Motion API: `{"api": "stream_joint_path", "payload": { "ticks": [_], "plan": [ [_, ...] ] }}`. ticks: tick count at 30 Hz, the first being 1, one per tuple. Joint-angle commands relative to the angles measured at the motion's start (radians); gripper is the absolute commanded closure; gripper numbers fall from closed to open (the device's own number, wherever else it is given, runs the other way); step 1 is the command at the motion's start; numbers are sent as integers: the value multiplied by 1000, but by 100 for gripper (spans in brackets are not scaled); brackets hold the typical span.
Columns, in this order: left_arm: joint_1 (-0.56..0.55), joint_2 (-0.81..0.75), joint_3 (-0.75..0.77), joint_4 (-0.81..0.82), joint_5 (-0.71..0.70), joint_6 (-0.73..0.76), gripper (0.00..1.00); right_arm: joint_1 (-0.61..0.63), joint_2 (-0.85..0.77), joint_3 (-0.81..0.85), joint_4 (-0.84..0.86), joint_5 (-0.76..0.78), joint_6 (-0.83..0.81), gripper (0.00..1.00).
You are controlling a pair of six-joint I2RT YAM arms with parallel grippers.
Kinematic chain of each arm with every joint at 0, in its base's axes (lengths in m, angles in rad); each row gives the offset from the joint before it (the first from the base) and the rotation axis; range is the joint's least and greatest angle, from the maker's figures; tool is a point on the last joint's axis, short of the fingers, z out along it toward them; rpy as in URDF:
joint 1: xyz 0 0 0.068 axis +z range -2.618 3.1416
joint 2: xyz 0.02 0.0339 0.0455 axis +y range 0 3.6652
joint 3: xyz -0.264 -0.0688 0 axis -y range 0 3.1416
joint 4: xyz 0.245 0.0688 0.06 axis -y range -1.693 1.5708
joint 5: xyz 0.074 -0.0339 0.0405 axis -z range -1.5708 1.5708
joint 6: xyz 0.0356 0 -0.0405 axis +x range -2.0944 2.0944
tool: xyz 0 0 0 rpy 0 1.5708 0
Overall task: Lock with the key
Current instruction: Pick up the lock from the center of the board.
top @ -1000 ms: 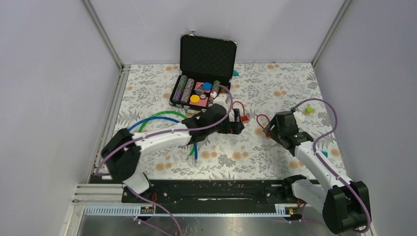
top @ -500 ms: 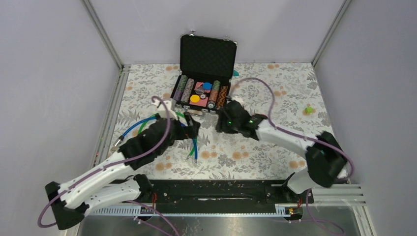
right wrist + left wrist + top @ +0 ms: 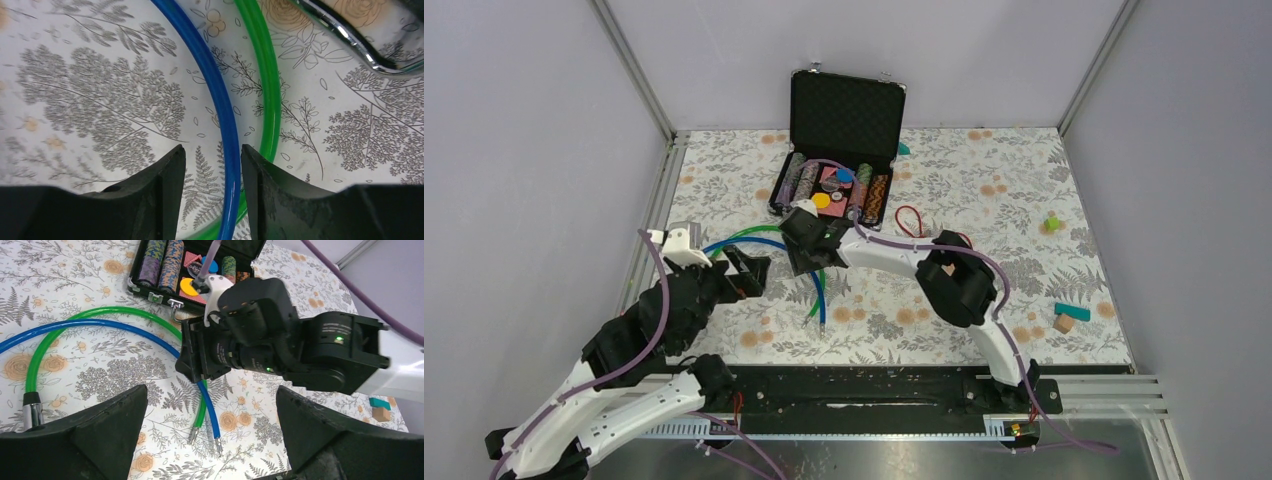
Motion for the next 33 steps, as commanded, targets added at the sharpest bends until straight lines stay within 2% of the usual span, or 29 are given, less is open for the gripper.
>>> {"api": "stream_joint_path", "payload": {
  "ticks": [1, 10, 19, 20, 22, 25, 26, 33],
  "plan": [
    [4, -29, 39, -40, -26, 25, 1, 22, 65, 107, -92, 66, -60, 50],
    [3, -61, 35, -40, -29, 32, 1, 39, 114, 132, -169, 155, -62, 50],
    [3, -97, 35, -39, -24, 57, 1, 92, 137, 134, -204, 236, -191, 51],
    [4, -102, 38, -35, -30, 63, 1, 97, 139, 134, -204, 244, -201, 53],
    [3, -107, 44, -33, -39, 71, 1, 106, 144, 138, -208, 259, -219, 65],
    [3, -101, 53, -33, -42, 82, 1, 108, 149, 148, -222, 292, -224, 96],
    [3, -94, 57, -32, -40, 86, 1, 109, 144, 148, -221, 305, -225, 100],
    [3, -73, 56, 4, -41, 61, 1, 109, -13, 100, -168, 439, -268, 100]
  ]
}}
